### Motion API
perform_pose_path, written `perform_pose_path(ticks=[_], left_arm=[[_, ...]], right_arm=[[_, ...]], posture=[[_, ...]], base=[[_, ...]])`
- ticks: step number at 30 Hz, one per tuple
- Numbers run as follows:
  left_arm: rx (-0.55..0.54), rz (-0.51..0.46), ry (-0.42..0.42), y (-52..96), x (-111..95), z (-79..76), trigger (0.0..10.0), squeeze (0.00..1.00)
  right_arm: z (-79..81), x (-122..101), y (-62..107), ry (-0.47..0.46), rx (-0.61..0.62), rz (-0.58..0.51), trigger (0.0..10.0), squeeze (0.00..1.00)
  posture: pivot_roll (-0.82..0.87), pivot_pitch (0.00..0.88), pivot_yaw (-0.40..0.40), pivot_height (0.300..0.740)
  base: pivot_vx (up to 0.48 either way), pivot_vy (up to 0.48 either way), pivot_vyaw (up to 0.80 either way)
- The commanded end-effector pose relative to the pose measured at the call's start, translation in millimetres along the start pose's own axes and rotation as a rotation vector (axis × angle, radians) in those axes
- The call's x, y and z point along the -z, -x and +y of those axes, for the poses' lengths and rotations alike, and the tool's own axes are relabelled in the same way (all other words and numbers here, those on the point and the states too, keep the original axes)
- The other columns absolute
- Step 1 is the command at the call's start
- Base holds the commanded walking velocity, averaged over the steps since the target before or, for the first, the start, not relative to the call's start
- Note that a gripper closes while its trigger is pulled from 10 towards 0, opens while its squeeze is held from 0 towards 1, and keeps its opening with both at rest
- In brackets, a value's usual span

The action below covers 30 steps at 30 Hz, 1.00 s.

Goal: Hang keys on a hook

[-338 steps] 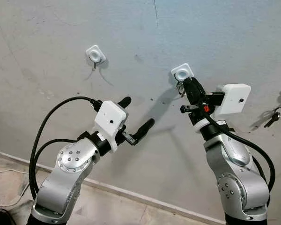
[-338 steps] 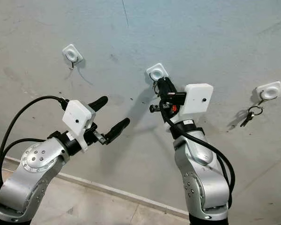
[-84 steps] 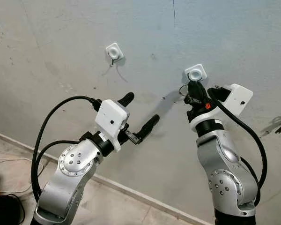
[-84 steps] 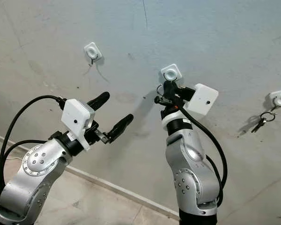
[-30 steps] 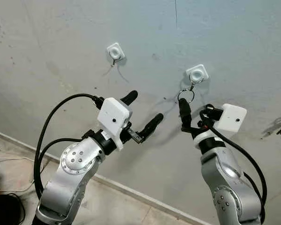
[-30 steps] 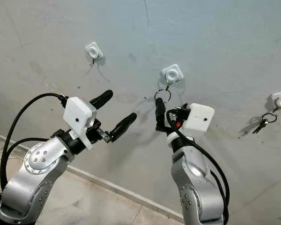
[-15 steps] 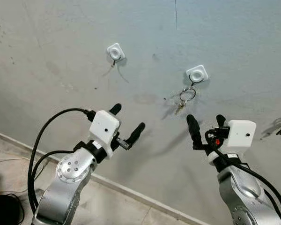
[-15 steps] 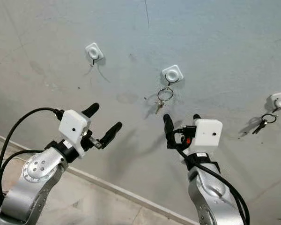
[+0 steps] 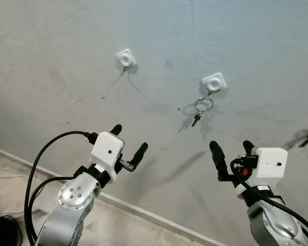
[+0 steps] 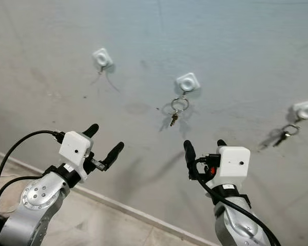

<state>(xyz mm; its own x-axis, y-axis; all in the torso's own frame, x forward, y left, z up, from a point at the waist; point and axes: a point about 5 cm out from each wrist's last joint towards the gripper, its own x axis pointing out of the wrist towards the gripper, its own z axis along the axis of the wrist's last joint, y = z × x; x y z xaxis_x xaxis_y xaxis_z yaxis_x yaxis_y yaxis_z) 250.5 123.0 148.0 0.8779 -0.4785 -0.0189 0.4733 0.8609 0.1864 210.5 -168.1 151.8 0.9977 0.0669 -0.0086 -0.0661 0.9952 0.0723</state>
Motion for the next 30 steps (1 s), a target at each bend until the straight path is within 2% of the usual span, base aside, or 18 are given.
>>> perform_pose_path(ticks=[1, 2, 6, 9, 12, 17, 30], left_arm=[[-0.008, 0.001, 0.001, -3.3, -0.6, 0.6, 10.0, 0.00], [-0.012, 0.004, 0.012, -4.0, -0.3, 0.3, 10.0, 0.00], [-0.016, 0.017, 0.039, -4.9, 0.4, -1.0, 10.0, 0.00], [-0.029, 0.033, 0.050, -5.7, 1.6, -1.2, 10.0, 0.00], [-0.062, 0.054, 0.100, -8.2, 3.4, 2.0, 10.0, 0.00], [-0.027, 0.051, 0.139, -11.2, 2.4, -1.2, 10.0, 0.00], [0.038, 0.060, 0.155, -12.7, 0.5, -13.5, 10.0, 0.00]], right_arm=[[-2.7, -3.6, 1.0, 0.009, 0.015, -0.007, 10.0, 0.71], [-2.3, -3.5, 1.1, 0.008, 0.014, -0.006, 10.0, 0.65], [-1.9, -3.8, 1.4, 0.009, 0.012, -0.003, 10.0, 0.62], [-2.0, -4.0, 1.8, 0.007, 0.012, 0.000, 10.0, 0.62], [-2.8, -4.4, 2.5, 0.005, 0.014, 0.007, 10.0, 0.62], [-1.0, -3.4, 1.7, -0.005, 0.009, 0.016, 10.0, 0.62], [9.9, -0.7, -3.9, -0.030, -0.024, 0.024, 10.0, 0.62]], posture=[[0.11, 0.000, -0.066, 0.740], [0.11, 0.000, -0.067, 0.740], [0.10, 0.000, -0.071, 0.740], [0.10, 0.000, -0.072, 0.740], [0.10, 0.000, -0.072, 0.740], [0.09, 0.000, -0.069, 0.740], [0.10, 0.000, -0.061, 0.740]], base=[[0.000, 0.000, -0.79], [0.000, 0.000, -0.79], [0.000, 0.000, -0.79], [0.000, 0.000, -0.79], [0.000, 0.000, -0.79], [0.000, 0.000, -0.79], [0.000, 0.000, -0.79]])
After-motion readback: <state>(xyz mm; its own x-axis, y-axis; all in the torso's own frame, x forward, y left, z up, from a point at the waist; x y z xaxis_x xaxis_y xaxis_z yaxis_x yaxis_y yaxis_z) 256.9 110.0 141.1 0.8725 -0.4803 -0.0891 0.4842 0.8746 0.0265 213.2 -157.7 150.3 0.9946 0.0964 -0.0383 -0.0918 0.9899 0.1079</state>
